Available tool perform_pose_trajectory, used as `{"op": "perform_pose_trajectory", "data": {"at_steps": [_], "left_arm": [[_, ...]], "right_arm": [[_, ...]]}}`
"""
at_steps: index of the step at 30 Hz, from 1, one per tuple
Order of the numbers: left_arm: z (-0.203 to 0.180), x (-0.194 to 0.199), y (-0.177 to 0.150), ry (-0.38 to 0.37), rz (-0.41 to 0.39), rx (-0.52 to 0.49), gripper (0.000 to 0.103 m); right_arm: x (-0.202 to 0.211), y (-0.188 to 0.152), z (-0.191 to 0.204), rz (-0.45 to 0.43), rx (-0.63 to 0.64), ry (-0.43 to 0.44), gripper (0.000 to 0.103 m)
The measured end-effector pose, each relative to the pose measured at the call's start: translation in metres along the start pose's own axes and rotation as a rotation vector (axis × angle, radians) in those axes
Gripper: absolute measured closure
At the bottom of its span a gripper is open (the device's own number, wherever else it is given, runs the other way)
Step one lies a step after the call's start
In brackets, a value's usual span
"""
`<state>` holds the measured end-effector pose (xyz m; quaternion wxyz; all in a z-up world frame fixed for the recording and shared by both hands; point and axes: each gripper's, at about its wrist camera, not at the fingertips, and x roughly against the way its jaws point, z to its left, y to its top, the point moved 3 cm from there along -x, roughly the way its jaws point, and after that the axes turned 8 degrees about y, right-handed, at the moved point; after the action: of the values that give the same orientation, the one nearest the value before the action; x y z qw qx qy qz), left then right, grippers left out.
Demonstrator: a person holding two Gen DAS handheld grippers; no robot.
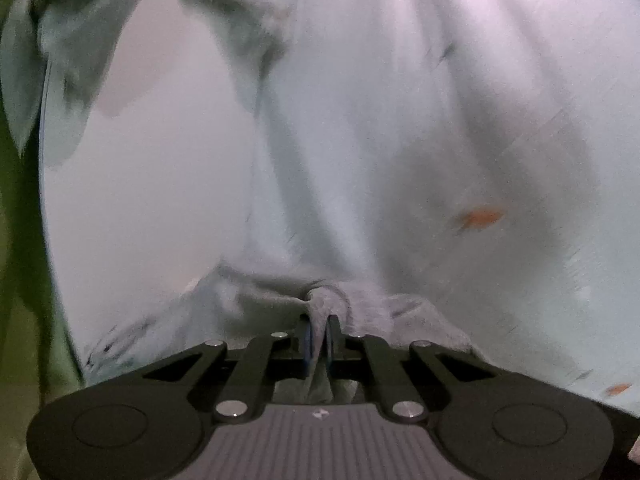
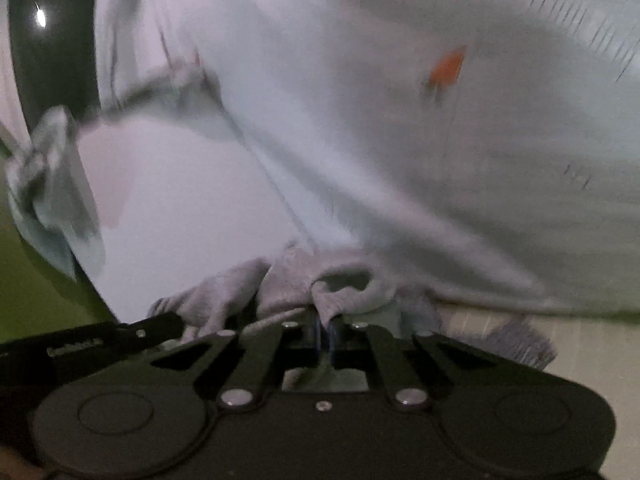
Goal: Fold clothes
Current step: 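Grasp the grey sweatshirt in the pile with both grippers and lift it, then lower the grey sweatshirt onto the mat and open both grippers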
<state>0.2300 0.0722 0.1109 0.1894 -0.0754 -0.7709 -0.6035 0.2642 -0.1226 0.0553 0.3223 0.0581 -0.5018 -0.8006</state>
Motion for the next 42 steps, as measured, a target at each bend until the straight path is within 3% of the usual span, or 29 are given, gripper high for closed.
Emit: {"op": "perform_pose_trajectory", "data": {"at_steps": [5,12,15,18,25,30,35,37,38,39,40,41,42], "left_arm": [[-0.046,0.079,0.031,-0.153,-0.143,0.0,0.096],[-0.136,0.152,0.018,-0.428,-0.156,0.059,0.096],[-0.182,0.173,0.003,-0.517,-0.138,0.048,0.096],[-0.219,0.185,-0.019,-0.583,-0.068,0.049,0.096],[-0.274,0.206,-0.073,-0.638,0.052,0.042,0.096],[-0.277,0.216,-0.091,-0.626,0.079,0.038,0.096],[-0.266,0.21,-0.108,-0.535,0.113,-0.005,0.095],[-0.26,0.183,-0.128,-0.437,0.194,-0.045,0.088],[-0.256,0.168,-0.14,-0.376,0.249,-0.064,0.076],[-0.248,0.153,-0.154,-0.307,0.311,-0.069,0.065],[-0.238,0.141,-0.168,-0.249,0.367,-0.071,0.061],[-0.227,0.132,-0.18,-0.204,0.415,-0.064,0.053],[-0.215,0.126,-0.192,-0.172,0.454,-0.053,0.043]], "right_arm": [[0.103,0.05,0.012,-0.216,0.013,0.013,0.099],[0.27,0.103,0.006,-0.469,0.132,-0.121,0.099],[0.323,0.106,-0.014,-0.506,0.136,-0.203,0.099],[0.373,0.107,-0.035,-0.539,0.135,-0.284,0.099],[0.446,0.099,-0.063,-0.531,0.14,-0.42,0.099],[0.471,0.089,-0.074,-0.519,0.123,-0.438,0.099],[0.454,0.068,-0.091,-0.42,0.105,-0.463,0.097],[0.428,0.051,-0.112,-0.29,0.078,-0.495,0.078],[0.42,0.039,-0.121,-0.235,0.057,-0.525,0.055],[0.411,0.026,-0.131,-0.18,0.037,-0.555,0.046],[0.403,0.014,-0.141,-0.124,0.017,-0.584,0.046],[0.404,0.003,-0.145,-0.109,-0.004,-0.599,0.042],[0.409,-0.007,-0.146,-0.112,-0.025,-0.607,0.03]]}}
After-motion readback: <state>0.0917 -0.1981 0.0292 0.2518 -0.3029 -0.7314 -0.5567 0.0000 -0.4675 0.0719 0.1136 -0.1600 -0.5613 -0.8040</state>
